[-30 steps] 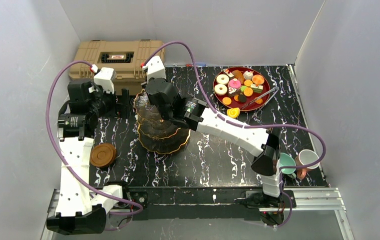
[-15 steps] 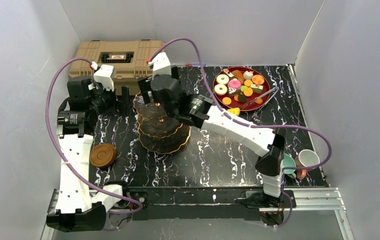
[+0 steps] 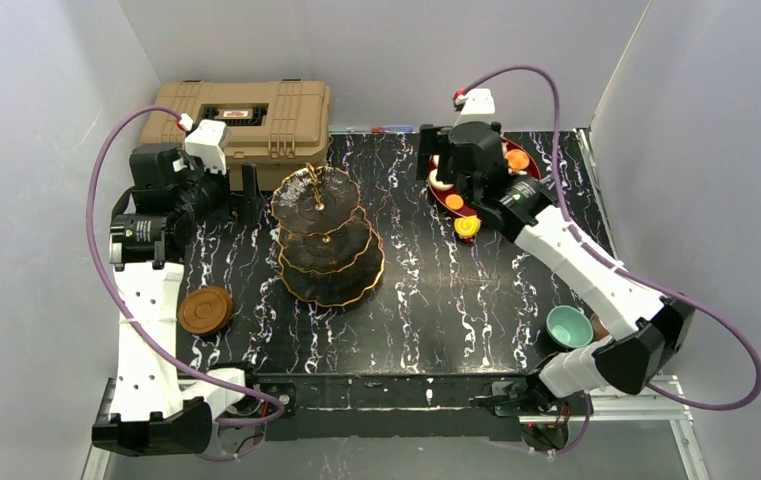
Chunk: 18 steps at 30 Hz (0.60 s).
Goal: Serve the afternoon tea
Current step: Adjust the desert table at the center of the board, then move the tray at the center of the board.
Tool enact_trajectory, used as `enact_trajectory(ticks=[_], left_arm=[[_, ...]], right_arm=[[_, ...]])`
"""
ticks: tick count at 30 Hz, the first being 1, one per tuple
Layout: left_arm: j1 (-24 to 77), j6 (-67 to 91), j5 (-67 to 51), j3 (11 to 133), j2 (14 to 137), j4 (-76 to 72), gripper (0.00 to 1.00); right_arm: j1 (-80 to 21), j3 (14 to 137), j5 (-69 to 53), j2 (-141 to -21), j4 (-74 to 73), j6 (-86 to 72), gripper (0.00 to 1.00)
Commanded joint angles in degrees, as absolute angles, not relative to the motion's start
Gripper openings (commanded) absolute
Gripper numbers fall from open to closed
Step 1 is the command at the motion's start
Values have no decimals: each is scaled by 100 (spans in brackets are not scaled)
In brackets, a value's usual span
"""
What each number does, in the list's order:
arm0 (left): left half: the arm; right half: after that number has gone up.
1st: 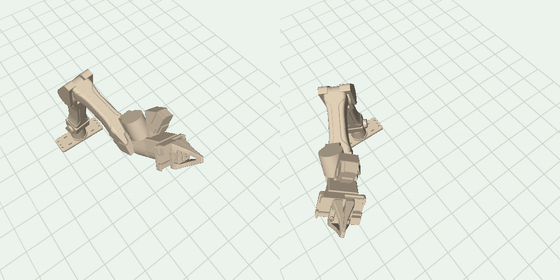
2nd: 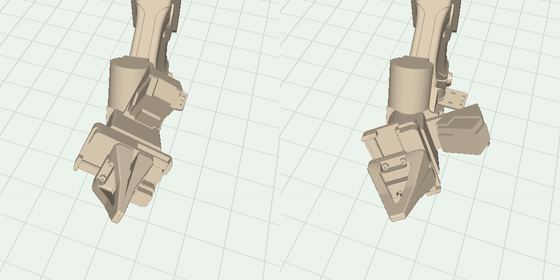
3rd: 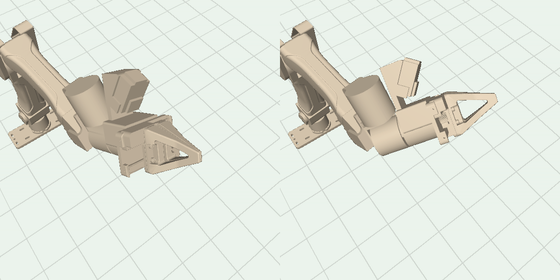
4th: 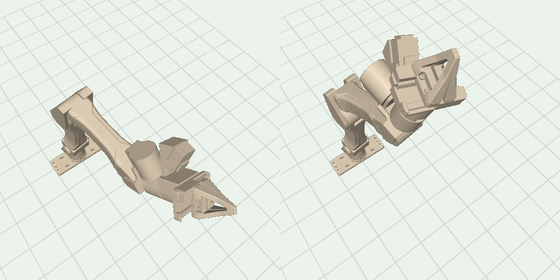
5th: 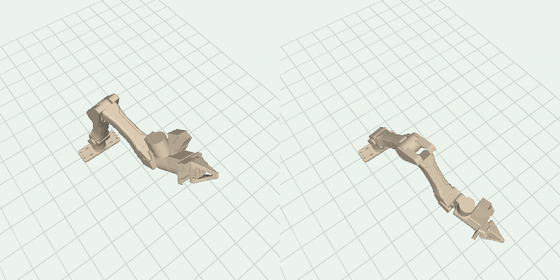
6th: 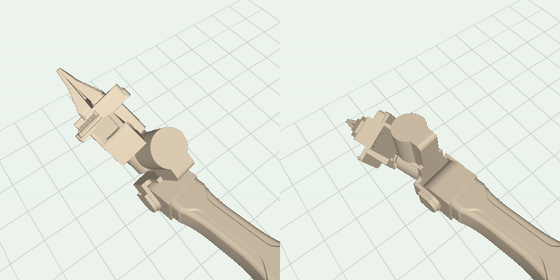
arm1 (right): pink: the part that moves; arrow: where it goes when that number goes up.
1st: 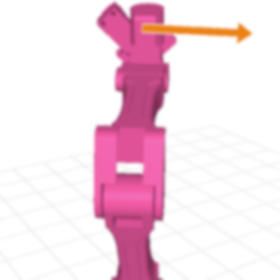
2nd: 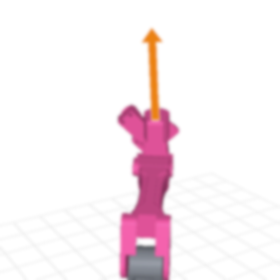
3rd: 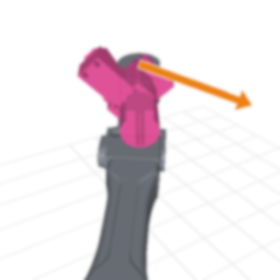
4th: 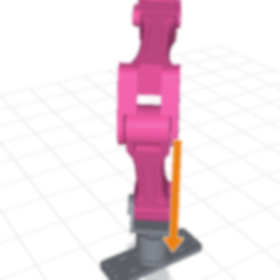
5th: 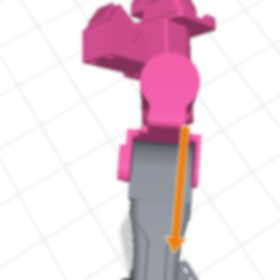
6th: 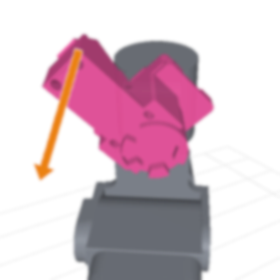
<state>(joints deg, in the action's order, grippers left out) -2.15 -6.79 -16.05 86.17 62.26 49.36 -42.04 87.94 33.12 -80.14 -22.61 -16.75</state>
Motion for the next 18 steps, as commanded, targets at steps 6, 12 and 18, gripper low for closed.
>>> enact_trajectory(ticks=[6,12,18], left_arm=[[-246,-621,-1828,8743,6250,5086,98],[-246,-650,-1853,8715,6322,5086,98],[-246,-650,-1906,8725,6419,5037,98]], right_arm=[[-3368,8437,2174,-9156,-2016,-1196,74],[-3049,8714,2034,-10137,-1859,-809,52],[-2912,8750,1959,-10917,-1662,-580,51]])
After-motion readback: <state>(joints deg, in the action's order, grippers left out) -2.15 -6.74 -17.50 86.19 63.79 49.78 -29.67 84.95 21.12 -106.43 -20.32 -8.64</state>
